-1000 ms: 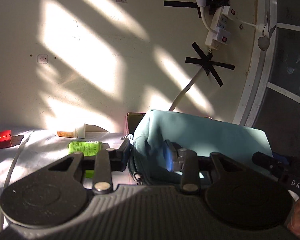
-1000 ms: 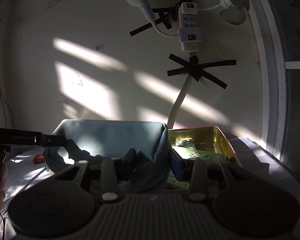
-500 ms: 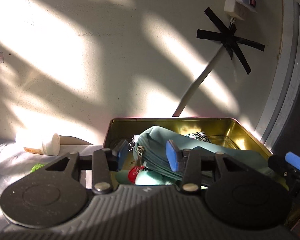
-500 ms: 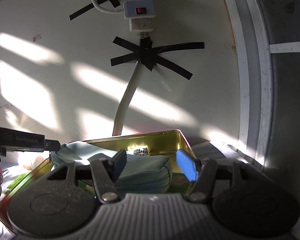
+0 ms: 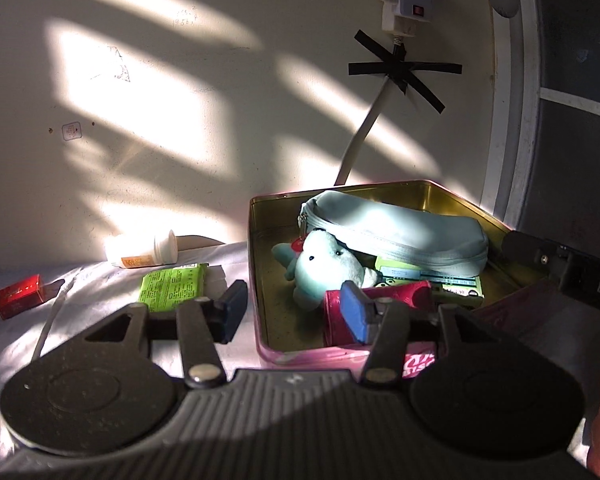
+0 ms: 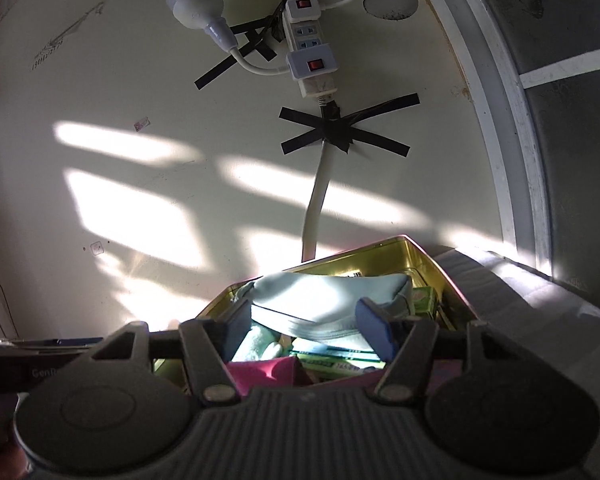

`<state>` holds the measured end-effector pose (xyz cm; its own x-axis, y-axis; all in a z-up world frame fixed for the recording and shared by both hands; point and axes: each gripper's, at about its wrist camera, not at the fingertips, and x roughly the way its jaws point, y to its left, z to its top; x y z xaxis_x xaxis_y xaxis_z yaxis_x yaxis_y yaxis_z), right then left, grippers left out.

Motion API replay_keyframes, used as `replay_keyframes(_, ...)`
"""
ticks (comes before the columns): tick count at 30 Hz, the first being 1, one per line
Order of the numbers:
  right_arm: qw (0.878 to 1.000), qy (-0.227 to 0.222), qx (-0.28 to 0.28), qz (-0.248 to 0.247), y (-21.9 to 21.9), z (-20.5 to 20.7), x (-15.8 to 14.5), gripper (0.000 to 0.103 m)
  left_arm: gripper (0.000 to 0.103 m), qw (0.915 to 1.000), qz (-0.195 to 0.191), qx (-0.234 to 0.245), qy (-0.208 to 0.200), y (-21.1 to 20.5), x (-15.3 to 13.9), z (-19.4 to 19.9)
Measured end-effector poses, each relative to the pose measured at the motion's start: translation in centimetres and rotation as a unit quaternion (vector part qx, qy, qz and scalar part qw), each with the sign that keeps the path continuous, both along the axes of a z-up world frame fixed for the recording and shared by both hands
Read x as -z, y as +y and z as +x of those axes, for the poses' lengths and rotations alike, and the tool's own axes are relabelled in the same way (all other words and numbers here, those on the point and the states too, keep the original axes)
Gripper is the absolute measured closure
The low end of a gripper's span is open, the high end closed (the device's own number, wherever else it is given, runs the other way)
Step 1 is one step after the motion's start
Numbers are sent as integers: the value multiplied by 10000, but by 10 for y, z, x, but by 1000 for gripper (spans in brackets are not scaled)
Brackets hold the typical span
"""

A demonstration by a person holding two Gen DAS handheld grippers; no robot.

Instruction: Organize objects

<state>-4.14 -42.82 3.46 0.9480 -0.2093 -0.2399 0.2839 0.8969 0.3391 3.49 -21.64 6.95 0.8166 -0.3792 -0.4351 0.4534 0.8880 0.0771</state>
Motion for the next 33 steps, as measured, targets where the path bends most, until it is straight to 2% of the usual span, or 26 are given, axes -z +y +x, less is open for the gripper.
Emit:
replay_keyframes(5,9998,134,-122,73,31,-17,10,43,47,9996,126,-239,77,27,19,-15)
replay_keyframes(12,9976,470,-502,10,67,-18,27,43,47,9969,110,-626,462,57,48,-18)
replay_keyframes(18,9942,655,-842,-167,95,-18,30,43,47,9948,72,-829,581,76,59,-17)
replay_keyframes(26,9843,858,-1432,-581,144,3,26,43,43,9915,-88,-1151,607,115,63,-5)
replay_keyframes(33,9702,1134,-1949,-888,190,38,29,43,43,9871,-106,-1503,544,158,64,19)
